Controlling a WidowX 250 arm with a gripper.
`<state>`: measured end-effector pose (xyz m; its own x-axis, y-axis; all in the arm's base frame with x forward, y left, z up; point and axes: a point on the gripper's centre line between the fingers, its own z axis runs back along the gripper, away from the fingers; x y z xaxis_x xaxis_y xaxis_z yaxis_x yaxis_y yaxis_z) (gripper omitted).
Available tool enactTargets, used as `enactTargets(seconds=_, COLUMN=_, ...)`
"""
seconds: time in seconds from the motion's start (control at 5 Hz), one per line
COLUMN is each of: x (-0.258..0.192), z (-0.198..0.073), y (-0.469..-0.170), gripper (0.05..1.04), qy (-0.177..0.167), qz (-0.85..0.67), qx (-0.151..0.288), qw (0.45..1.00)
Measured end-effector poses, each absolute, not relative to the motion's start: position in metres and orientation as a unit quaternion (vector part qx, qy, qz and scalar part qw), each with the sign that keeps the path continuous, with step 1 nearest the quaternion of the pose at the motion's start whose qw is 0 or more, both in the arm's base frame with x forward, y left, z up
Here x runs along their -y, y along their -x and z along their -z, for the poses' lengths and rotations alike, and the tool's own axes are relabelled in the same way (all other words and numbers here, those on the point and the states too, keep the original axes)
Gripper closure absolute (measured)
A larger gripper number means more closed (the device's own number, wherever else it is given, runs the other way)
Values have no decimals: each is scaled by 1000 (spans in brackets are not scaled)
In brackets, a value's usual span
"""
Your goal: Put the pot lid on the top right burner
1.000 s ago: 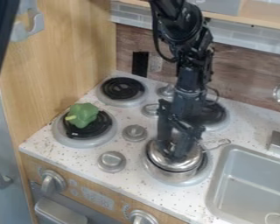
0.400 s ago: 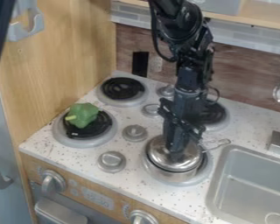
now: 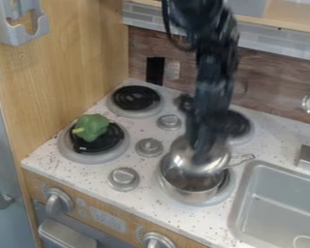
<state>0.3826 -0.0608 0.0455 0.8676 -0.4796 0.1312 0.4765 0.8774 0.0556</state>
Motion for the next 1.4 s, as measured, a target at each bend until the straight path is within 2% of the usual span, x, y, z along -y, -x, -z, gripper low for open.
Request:
enactTargets(seconds=0.2, x=60, z=-62, y=-414, gripper=844, qy=-11, qz=238, qx=116, qw=964)
enactTargets(seconds=0.6, x=54, z=-35, y=-462, gripper=844, qy=-42, qz=223, qx=183, qw=957)
enactTargets(seconds=0.8, x=50, z=-10, y=-476, gripper=844, qy=-60, qz=216, qx=205, qw=953)
enactTargets(seconds=1.0, x=44, z=2, y=-488, gripper=844, qy=-58, qz=198, qx=232, qw=950)
enactTargets(seconds=1.4, x=29, z=15, y=-515, gripper=844, qy=-44, qz=155, qx=230, qw=960)
